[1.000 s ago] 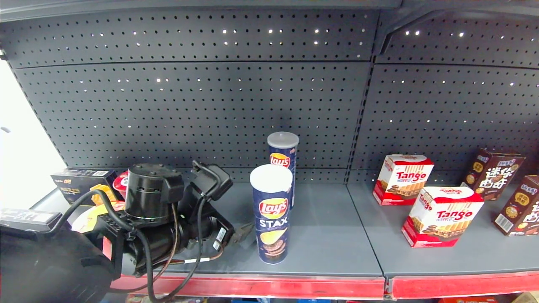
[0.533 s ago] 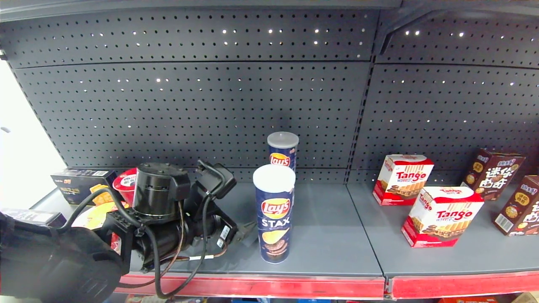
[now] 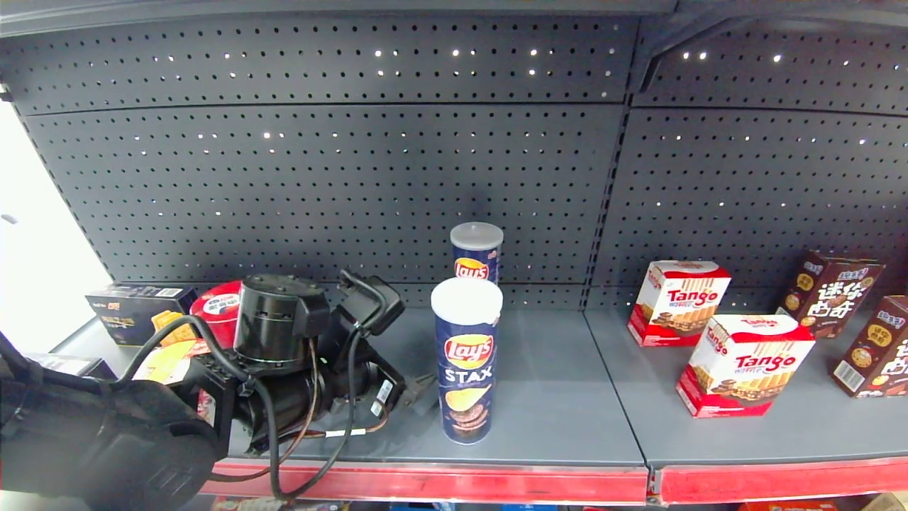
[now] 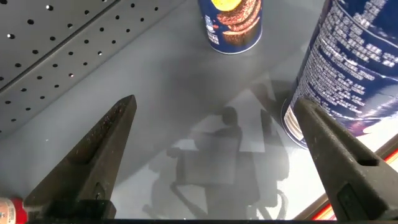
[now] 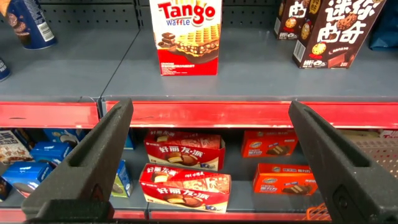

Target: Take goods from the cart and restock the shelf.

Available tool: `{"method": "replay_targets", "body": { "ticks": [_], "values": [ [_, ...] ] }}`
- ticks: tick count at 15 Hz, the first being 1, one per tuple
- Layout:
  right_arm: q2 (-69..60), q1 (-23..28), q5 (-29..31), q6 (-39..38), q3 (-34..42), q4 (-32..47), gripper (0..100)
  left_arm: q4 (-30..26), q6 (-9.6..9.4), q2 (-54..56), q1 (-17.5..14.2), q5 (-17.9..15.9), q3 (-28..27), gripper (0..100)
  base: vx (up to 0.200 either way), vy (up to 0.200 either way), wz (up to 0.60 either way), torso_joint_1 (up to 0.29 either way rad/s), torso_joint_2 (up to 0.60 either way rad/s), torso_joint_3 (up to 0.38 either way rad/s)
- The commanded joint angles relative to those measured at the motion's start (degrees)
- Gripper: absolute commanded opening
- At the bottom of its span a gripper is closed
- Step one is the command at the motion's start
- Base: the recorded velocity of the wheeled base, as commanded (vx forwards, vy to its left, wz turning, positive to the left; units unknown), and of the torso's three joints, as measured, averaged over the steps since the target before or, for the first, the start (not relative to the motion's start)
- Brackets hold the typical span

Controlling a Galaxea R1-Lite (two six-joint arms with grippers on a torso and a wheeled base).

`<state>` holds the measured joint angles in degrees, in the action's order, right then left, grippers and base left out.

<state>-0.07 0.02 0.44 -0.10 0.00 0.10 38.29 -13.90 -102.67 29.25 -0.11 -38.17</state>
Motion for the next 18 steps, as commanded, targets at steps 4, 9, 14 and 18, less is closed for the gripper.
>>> {"method": "replay_targets", "body": {
  "ticks": [4,9,14,18],
  "values": [
    [0.1,0.0,0.0,0.0,0.0,0.0,100,0.0,0.10,-1.1,0.4,0.0,-0.5,100,0.000,0.000,0.00,0.000,0.00,0.000],
    [0.1,0.0,0.0,0.0,0.0,0.0,100,0.0,0.10,-2.3,1.1,0.0,-1.7,100,0.000,0.000,0.00,0.000,0.00,0.000],
    [0.1,0.0,0.0,0.0,0.0,0.0,100,0.0,0.10,-2.4,1.1,0.0,-1.8,100,0.000,0.000,0.00,0.000,0.00,0.000],
    [0.1,0.0,0.0,0.0,0.0,0.0,100,0.0,0.10,-2.4,1.1,0.1,-1.8,100,0.000,0.000,0.00,0.000,0.00,0.000]
  ]
}}
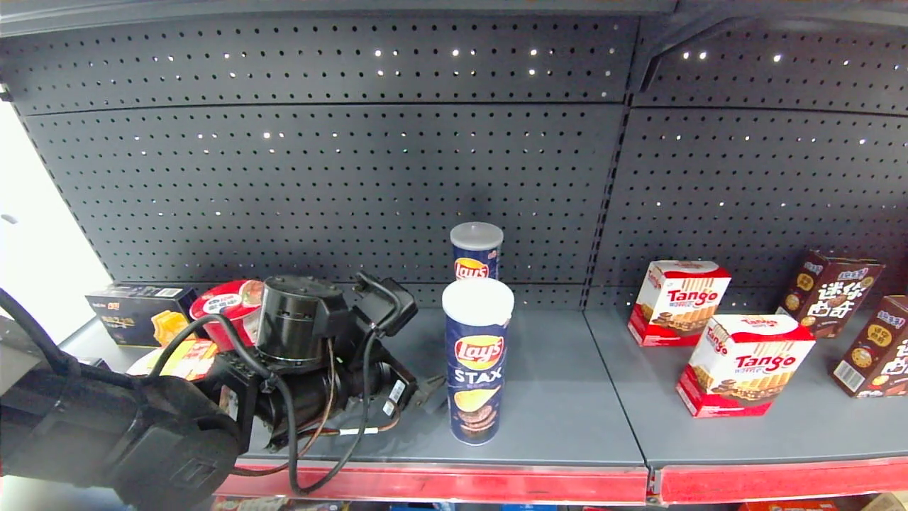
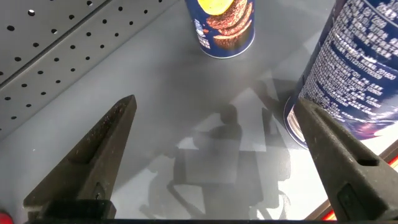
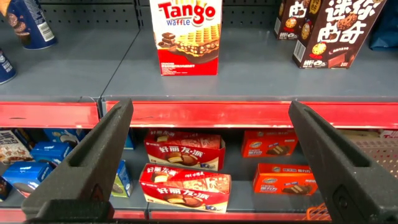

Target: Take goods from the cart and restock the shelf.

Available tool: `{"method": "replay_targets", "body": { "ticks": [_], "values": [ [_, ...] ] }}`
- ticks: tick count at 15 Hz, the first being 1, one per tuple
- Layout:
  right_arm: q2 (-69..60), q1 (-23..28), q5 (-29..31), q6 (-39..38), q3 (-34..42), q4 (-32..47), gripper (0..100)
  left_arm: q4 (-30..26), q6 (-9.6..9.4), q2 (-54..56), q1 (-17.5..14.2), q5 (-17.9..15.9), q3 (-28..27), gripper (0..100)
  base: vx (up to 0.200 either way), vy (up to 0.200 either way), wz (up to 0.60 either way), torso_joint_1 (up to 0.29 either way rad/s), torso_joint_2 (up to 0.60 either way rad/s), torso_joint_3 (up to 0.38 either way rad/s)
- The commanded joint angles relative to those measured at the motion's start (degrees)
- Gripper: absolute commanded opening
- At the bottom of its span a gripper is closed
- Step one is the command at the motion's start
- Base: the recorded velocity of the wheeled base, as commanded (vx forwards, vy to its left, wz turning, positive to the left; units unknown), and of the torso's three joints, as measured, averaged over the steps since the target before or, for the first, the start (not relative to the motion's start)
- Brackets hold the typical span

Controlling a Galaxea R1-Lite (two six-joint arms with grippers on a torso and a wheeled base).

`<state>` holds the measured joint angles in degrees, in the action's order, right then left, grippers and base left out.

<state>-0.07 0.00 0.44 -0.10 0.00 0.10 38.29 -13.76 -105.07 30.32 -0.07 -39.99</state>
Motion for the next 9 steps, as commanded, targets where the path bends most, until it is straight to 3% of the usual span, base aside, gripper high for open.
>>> {"method": "replay_targets", "body": {
  "ticks": [1,9],
  "values": [
    [0.1,0.0,0.0,0.0,0.0,0.0,100,0.0,-0.04,0.0,0.1,0.0,0.0,100,0.000,0.000,0.00,0.000,0.00,0.000],
    [0.1,0.0,0.0,0.0,0.0,0.0,100,0.0,0.05,-0.7,0.5,0.1,-0.3,100,0.000,0.000,0.00,0.000,0.00,0.000]
  ]
}}
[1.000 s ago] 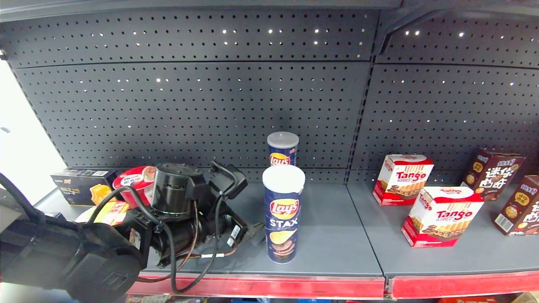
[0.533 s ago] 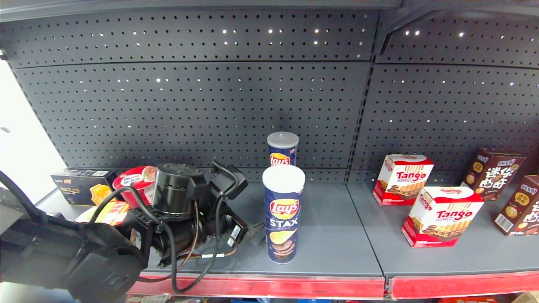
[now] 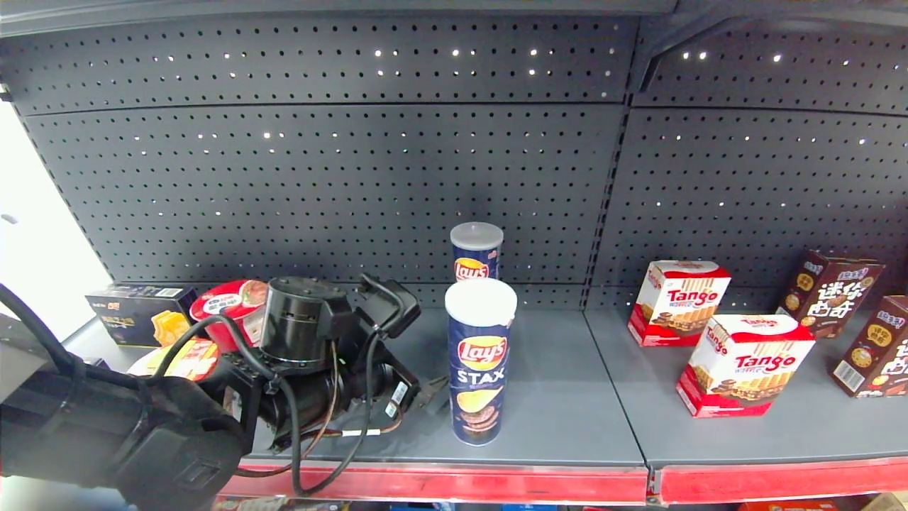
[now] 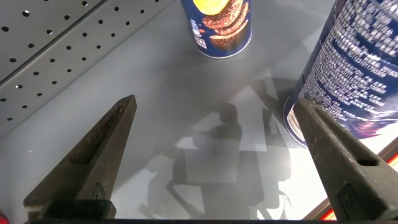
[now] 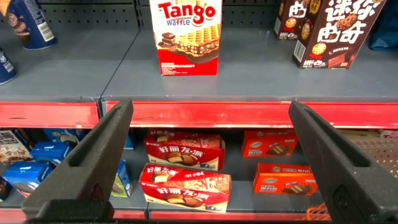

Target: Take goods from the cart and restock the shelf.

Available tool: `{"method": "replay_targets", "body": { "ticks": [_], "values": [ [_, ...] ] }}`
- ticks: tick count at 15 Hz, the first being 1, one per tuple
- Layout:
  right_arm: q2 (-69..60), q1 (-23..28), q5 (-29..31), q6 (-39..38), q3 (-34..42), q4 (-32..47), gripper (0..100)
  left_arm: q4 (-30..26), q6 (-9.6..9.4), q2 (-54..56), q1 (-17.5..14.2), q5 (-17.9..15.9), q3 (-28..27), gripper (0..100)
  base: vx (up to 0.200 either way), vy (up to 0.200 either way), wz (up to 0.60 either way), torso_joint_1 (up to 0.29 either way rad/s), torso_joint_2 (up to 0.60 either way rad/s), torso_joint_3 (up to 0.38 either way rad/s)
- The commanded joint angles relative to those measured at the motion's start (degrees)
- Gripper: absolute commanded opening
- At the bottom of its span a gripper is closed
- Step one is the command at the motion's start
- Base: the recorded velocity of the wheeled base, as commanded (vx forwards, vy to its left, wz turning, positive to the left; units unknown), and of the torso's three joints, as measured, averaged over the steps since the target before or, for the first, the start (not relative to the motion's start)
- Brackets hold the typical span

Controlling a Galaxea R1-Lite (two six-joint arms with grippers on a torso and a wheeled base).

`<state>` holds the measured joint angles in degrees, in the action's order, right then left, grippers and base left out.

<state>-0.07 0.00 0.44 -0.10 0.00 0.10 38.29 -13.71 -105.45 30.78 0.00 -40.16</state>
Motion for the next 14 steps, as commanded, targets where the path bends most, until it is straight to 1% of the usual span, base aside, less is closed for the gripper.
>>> {"method": "replay_targets", "body": {
  "ticks": [1,5,6,8,11,13,14],
  "values": [
    [0.1,0.0,0.0,0.0,0.0,0.0,100,0.0,0.00,-0.4,0.3,0.0,-0.5,100,0.000,0.000,0.00,0.000,0.00,0.000],
    [0.1,0.0,0.0,0.0,0.0,0.0,100,0.0,0.09,-0.5,0.5,0.0,-0.5,100,0.000,0.000,0.00,0.000,0.00,0.000],
    [0.1,0.0,0.0,0.0,0.0,0.0,100,0.0,0.09,-0.3,0.2,0.0,-0.2,100,0.000,0.000,0.00,0.000,0.00,0.000],
    [0.1,0.0,0.0,0.0,0.0,0.0,100,0.0,0.09,0.5,-1.5,0.2,0.2,100,0.000,0.000,0.00,0.000,0.00,0.000],
    [0.1,0.0,0.0,0.0,0.0,0.0,100,-0.3,-0.17,8.8,-8.3,0.3,2.0,100,0.000,0.000,0.00,0.000,0.00,0.000],
    [0.1,0.0,0.0,0.0,0.0,0.0,100,-0.5,0.18,12.9,-11.6,0.3,3.3,100,0.000,0.000,0.00,0.000,0.00,0.000],
    [0.1,0.0,0.0,0.0,0.0,0.0,100,-0.6,1.06,17.2,-13.8,0.2,5.0,100,0.000,0.000,0.00,0.000,0.00,0.000]
  ]
}}
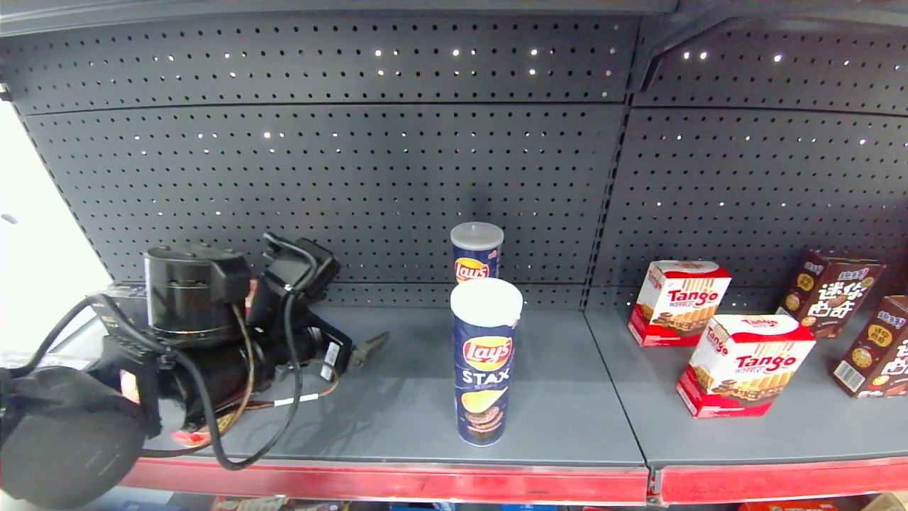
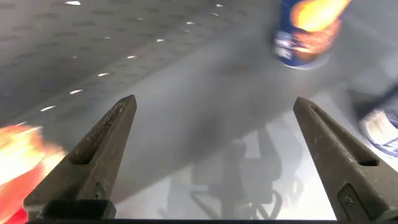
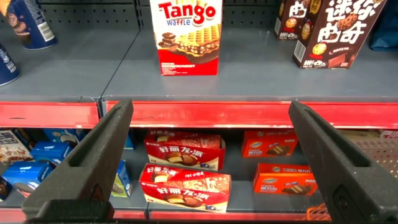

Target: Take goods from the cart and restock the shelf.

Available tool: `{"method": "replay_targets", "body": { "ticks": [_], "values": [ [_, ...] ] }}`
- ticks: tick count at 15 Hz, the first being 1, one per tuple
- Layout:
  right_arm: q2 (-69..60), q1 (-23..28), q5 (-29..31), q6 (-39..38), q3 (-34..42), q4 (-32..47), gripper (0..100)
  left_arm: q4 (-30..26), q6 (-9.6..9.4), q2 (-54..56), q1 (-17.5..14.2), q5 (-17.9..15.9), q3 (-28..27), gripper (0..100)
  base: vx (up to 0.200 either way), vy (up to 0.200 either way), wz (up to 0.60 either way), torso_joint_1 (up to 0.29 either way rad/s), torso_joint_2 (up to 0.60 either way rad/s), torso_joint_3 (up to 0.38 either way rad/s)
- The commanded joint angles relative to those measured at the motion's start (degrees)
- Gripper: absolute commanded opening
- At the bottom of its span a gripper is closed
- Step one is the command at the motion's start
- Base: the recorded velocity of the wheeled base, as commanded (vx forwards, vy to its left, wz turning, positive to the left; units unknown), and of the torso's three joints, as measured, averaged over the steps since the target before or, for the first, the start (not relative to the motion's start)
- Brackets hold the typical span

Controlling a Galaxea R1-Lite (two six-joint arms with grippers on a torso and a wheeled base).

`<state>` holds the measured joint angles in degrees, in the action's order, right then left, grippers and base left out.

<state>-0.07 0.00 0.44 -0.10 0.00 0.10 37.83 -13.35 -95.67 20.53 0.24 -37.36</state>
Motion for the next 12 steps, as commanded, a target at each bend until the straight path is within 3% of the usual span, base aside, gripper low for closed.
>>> {"method": "replay_targets", "body": {
  "ticks": [1,4,5,7,10,12],
  "values": [
    [0.1,0.0,0.0,0.0,0.0,0.0,100,-0.1,0.96,11.6,-5.7,0.1,4.6,100,0.000,0.000,0.00,0.000,0.00,0.000],
    [0.1,0.0,0.0,0.0,0.0,0.0,100,-0.3,2.01,22.3,-9.5,1.3,12.3,100,0.000,0.000,0.00,0.000,0.00,0.000],
    [0.1,0.0,0.0,0.0,0.0,0.0,100,-2.1,2.80,29.5,-9.9,2.7,15.4,100,0.000,0.000,0.00,0.000,0.00,0.000],
    [0.1,0.0,0.0,0.0,0.0,0.0,100,-7.7,2.45,40.7,-12.4,4.7,17.3,100,0.000,0.000,0.00,0.000,0.00,0.000],
    [0.1,0.0,0.0,0.0,0.0,0.0,100,-12.7,2.98,59.7,-17.5,4.9,22.5,100,0.000,0.000,0.00,0.000,0.00,0.000],
    [0.1,0.0,0.0,0.0,0.0,0.0,100,-14.4,5.70,70.9,-20.6,6.8,27.5,100,0.000,0.000,0.00,0.000,0.00,0.000]
  ]
}}
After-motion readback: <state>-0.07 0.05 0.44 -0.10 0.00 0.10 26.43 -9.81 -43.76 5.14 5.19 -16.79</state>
